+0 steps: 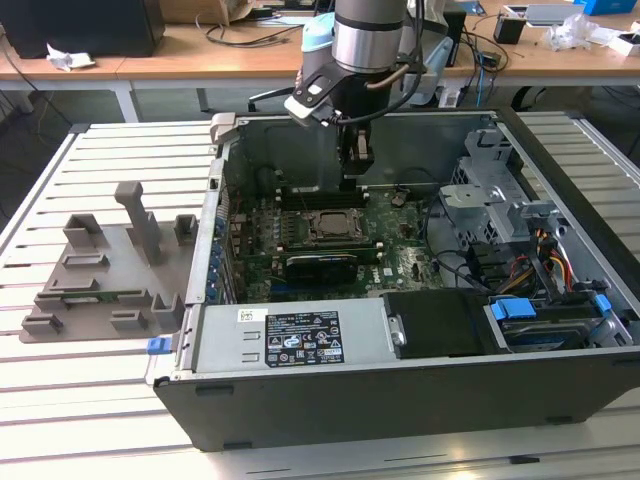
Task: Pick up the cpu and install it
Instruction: 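Close the cpu cover, then install the first cpu locking lever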
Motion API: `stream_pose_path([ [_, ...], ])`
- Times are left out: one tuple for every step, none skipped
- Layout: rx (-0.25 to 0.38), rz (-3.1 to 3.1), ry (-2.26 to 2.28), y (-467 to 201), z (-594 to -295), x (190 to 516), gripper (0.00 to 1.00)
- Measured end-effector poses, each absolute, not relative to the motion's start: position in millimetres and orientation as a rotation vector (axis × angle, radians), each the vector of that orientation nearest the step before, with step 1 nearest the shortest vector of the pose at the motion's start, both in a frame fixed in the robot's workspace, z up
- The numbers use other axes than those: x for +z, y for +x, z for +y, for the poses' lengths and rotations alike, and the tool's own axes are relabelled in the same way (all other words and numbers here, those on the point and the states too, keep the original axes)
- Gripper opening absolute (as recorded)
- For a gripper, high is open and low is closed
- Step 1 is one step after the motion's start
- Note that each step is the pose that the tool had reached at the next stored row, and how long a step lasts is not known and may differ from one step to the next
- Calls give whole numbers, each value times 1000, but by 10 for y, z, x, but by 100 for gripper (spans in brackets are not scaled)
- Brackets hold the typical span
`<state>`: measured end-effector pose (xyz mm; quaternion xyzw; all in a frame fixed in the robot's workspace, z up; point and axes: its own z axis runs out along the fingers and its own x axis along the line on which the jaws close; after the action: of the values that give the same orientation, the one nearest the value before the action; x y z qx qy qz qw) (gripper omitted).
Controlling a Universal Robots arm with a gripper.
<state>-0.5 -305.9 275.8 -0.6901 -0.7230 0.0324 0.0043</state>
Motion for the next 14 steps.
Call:
stream_pose_path([
  [102, -2265, -2162, -5, -3059, 2758, 11],
  [102, -2265, -2162, -5, -3059, 2758, 11],
  [102, -2265, -2162, -5, -3059, 2758, 11],
  [102, -2265, -2162, -5, -3059, 2758, 11],
  [102, -2265, -2162, -5, -3059, 2759, 11],
  [102, -2277, -2150, -5, -3059, 2759, 11],
  [102, -2312, -2114, -5, -3059, 2759, 11],
  [102, -2353, -2071, -5, -3059, 2759, 11],
  [102, -2377, -2043, -5, -3059, 2759, 11],
  [102, -2398, -2020, -5, -3059, 2759, 11],
  [103, -2423, -1991, -5, -3059, 2759, 11],
  [103, -2442, -1969, -5, -3059, 2759, 11],
  [103, -2476, -1928, -5, -3059, 2759, 11],
  [103, -2506, -1890, -5, -3059, 2759, 11],
])
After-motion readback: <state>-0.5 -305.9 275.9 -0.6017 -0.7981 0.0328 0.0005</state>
